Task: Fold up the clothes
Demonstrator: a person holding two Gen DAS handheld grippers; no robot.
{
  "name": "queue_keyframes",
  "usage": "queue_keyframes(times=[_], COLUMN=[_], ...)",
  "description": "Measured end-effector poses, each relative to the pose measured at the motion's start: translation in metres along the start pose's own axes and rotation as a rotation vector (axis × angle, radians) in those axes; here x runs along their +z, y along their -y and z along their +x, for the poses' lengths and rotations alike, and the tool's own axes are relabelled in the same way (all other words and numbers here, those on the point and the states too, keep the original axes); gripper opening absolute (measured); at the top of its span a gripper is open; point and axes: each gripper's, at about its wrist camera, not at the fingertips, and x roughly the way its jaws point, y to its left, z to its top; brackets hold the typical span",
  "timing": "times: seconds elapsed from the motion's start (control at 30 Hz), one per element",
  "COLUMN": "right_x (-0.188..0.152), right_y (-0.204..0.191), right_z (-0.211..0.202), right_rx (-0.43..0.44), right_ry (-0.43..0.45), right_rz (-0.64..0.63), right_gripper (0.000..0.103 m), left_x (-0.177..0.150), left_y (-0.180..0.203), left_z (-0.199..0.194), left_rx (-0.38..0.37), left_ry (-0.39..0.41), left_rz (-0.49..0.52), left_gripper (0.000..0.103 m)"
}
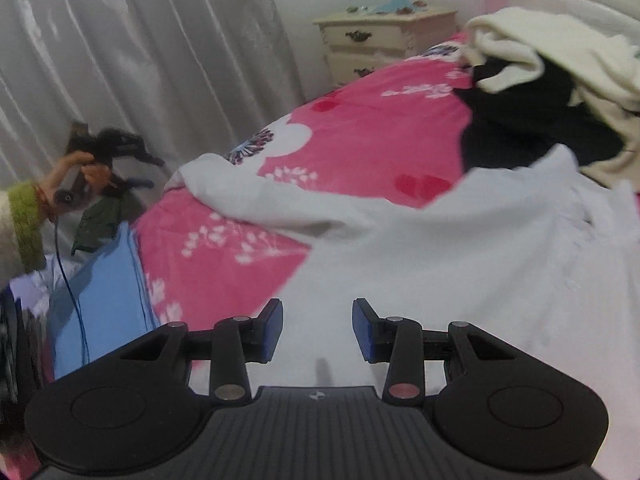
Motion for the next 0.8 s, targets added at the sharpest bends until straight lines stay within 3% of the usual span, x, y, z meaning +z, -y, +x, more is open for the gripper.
queue_keyframes(times=[0.2,0.23,0.3,0.37,0.5,0.63,0.8], right_x=[0.03,0.031,0.03,0.028,0.022,0.015,0.008], right_y=[-0.015,-0.017,-0.017,-0.015,0.0,0.019,0.028], right_z=[0.037,0.039,0.042,0.043,0.042,0.039,0.034], right_rx=[0.03,0.032,0.03,0.018,-0.02,-0.04,-0.053], right_ry=[-0.007,-0.006,-0.005,-0.007,-0.003,0.001,0.021], right_rz=[0.001,0.0,0.0,0.006,0.055,0.134,0.153], right_gripper=[0.042,0.042,0.042,0.042,0.042,0.042,0.042], left_x=[0.009,0.01,0.01,0.007,0.002,-0.003,-0.013], left_y=[-0.005,-0.006,-0.002,0.006,0.028,0.06,0.11], left_z=[0.029,0.027,0.025,0.018,-0.014,-0.062,-0.103], left_rx=[-0.031,-0.039,-0.057,-0.072,-0.092,-0.171,-0.191], left_ry=[0.017,0.027,0.053,0.082,0.22,0.37,0.477], left_rz=[-0.092,-0.098,-0.076,-0.02,0.071,0.126,0.229], left_gripper=[0.038,0.033,0.011,0.001,0.0,0.0,0.0])
